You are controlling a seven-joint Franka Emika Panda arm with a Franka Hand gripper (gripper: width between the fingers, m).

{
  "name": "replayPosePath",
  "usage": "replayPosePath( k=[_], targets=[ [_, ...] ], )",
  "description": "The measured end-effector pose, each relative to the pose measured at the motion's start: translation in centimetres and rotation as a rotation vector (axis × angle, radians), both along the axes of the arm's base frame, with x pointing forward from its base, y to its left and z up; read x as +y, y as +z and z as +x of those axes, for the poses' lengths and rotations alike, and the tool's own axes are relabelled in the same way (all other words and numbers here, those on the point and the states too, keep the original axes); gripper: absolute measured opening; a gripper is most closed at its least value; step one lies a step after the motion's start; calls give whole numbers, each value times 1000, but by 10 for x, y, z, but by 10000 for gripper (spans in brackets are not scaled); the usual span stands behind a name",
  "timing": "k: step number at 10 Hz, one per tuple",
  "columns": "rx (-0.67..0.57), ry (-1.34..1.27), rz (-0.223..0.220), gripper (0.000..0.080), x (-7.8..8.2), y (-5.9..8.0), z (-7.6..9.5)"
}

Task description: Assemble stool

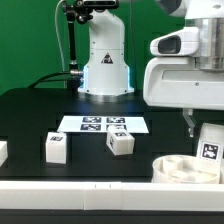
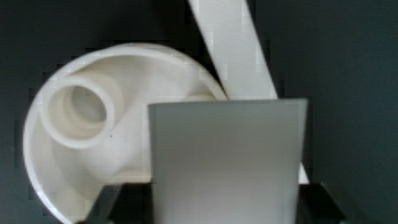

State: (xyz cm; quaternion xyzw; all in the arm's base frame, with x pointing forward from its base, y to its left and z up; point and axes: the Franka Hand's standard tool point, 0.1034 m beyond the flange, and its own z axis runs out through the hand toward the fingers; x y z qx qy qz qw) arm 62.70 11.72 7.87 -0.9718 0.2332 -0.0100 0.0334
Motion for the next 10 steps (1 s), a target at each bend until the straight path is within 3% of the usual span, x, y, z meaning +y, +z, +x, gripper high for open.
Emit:
replayPosePath(
  k=[4, 9, 10],
  targets=[
    [12, -267, 32, 343, -2, -1, 1],
    [51, -503, 35, 343, 3, 0, -2],
    [50, -488, 34, 429, 4, 0, -2]
  ],
)
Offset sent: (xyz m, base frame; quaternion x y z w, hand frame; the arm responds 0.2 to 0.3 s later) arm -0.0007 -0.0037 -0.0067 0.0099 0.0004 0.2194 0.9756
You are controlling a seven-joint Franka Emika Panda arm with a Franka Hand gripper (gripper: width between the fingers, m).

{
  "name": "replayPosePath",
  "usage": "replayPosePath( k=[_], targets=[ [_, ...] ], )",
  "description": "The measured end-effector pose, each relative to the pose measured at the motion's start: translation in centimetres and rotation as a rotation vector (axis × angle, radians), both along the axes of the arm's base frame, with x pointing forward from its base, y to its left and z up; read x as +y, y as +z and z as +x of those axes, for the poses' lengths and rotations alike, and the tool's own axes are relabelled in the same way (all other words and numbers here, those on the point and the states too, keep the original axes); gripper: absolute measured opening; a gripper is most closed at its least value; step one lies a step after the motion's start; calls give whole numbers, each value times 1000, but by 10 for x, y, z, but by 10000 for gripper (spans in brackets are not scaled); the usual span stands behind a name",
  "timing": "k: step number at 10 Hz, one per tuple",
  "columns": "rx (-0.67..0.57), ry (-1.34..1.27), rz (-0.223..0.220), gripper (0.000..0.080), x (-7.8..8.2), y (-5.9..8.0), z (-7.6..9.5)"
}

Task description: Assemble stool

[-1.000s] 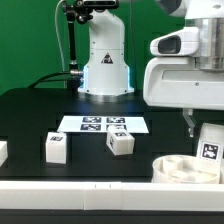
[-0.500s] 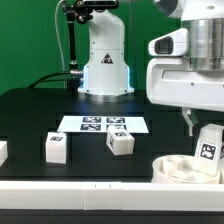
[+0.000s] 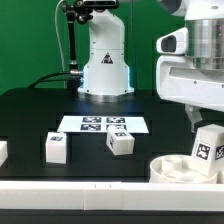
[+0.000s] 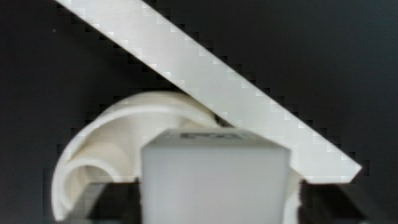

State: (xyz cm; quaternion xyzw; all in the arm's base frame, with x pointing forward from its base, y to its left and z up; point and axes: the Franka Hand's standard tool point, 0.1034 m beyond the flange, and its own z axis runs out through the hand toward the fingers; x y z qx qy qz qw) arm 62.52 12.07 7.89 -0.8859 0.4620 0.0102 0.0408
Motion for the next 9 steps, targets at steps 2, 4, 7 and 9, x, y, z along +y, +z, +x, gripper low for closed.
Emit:
replayPosePath(
  k=[2, 4, 7, 9],
  targets=[
    [0, 19, -1, 571, 1, 1, 0],
    [10, 84, -5, 636, 9, 10, 0],
    [-20, 289, -10, 649, 19, 27, 3],
    [-27, 401, -12, 649, 19, 25, 3]
  ],
)
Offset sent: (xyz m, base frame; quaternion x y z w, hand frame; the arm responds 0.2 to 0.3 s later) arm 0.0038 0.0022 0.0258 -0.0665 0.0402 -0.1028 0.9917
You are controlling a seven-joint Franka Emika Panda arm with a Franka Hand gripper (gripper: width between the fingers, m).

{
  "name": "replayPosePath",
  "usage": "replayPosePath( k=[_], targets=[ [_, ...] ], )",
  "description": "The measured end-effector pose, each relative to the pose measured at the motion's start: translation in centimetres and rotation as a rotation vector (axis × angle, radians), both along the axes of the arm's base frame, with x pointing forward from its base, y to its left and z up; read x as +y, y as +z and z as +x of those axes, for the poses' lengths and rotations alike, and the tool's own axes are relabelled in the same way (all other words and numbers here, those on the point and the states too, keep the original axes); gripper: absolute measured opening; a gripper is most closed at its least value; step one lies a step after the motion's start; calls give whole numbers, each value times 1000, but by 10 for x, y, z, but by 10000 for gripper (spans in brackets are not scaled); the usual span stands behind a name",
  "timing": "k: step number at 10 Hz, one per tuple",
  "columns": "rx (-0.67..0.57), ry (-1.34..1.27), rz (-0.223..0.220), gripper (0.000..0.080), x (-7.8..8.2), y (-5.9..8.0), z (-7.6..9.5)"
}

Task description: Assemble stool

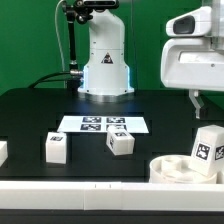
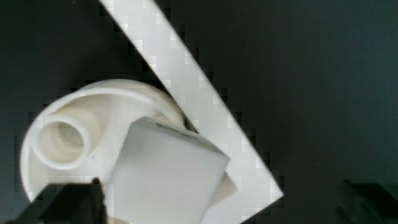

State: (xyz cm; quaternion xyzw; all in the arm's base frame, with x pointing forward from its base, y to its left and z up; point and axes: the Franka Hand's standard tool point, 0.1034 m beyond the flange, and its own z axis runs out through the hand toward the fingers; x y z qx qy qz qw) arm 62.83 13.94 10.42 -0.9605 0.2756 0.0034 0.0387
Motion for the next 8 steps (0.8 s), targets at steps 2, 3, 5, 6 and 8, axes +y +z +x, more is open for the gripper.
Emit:
replayPosePath(
  k=[2, 3, 5, 6, 8],
  targets=[
    [-21, 210, -9, 649, -1, 0, 1],
    [-56, 376, -31, 649, -2, -1, 3],
    [-80, 690, -51, 649, -5, -3, 4],
    [-85, 800, -59, 649, -4, -2, 4],
    [-91, 958, -63, 649, -1, -2, 3]
  ],
)
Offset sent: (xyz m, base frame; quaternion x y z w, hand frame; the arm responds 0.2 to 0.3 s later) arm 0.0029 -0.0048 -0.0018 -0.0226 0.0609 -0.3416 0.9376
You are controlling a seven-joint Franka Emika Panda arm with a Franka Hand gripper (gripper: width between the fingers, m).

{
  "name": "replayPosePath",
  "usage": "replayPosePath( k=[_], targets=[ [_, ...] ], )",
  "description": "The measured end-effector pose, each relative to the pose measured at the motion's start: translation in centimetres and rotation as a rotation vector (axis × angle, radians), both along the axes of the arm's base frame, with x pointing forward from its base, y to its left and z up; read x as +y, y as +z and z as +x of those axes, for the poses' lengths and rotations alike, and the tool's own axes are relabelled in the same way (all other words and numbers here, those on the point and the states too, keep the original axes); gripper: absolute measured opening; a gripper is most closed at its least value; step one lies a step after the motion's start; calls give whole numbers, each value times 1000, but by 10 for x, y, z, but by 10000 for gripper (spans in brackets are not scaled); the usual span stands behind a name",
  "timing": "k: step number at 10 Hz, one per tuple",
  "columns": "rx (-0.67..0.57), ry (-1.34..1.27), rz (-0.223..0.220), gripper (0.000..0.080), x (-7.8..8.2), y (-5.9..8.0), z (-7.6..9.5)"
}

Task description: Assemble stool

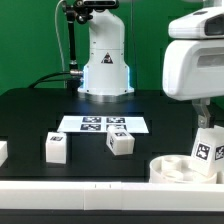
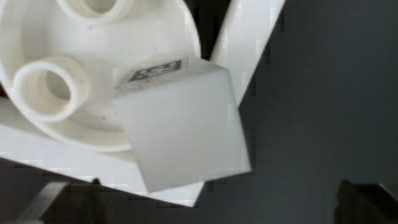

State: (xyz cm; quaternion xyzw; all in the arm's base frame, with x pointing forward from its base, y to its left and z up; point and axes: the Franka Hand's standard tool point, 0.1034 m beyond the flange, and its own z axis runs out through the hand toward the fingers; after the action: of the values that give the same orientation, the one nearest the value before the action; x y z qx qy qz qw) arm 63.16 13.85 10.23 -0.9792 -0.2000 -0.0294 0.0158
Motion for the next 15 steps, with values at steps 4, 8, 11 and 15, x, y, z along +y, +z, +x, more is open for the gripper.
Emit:
replayPosePath(
  k=[4, 8, 11, 15],
  targets=[
    [-23, 313, -30, 649, -6, -1, 2],
    [-46, 802, -94, 649, -17, -4, 2],
    [-40, 1072, -148, 649, -20, -4, 3],
    [-24, 1331, -193, 649, -28, -5, 4]
  ],
)
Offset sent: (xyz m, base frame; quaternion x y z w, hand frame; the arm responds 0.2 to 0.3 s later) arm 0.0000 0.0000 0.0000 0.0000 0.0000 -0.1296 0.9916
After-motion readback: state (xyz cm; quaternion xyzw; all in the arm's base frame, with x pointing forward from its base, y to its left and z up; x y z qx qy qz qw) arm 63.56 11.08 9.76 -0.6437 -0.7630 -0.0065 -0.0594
